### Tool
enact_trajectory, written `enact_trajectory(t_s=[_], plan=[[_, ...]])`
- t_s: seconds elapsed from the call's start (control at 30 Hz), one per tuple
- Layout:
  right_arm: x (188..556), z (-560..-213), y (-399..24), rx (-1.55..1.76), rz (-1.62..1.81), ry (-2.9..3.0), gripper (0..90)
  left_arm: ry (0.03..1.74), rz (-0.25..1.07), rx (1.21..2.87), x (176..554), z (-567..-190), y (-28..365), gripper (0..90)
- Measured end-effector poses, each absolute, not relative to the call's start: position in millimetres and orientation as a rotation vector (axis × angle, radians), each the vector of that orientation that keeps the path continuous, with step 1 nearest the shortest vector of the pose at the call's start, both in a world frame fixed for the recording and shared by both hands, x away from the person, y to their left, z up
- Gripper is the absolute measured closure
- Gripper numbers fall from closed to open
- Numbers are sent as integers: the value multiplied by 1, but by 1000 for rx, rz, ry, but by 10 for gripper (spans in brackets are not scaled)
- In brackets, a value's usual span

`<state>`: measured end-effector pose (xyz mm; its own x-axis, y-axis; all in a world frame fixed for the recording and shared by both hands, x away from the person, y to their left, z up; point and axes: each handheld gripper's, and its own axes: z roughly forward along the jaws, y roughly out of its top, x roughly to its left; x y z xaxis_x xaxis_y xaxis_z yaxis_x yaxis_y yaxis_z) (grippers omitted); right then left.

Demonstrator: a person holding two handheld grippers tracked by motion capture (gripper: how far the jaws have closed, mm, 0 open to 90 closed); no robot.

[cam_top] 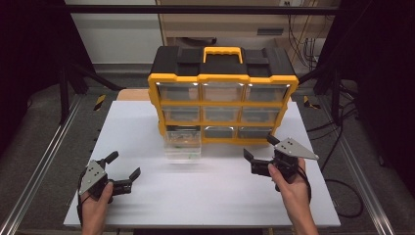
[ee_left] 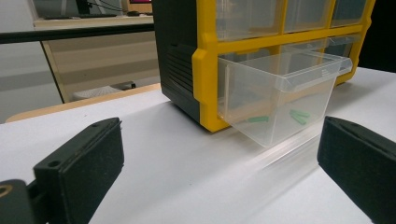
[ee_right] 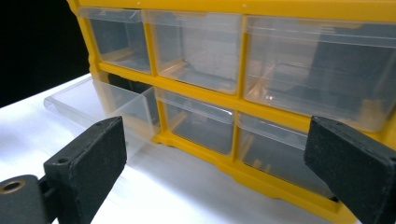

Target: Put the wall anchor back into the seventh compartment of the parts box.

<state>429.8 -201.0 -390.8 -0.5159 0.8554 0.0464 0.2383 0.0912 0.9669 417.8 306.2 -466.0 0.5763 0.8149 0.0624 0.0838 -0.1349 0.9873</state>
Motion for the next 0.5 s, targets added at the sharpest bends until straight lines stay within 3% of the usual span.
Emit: enact_trajectory(t_s=[0.5], plan=[[417, -401, -223, 1079, 1443, 1767, 57, 782, 748, 1592, 414, -464, 312, 5]])
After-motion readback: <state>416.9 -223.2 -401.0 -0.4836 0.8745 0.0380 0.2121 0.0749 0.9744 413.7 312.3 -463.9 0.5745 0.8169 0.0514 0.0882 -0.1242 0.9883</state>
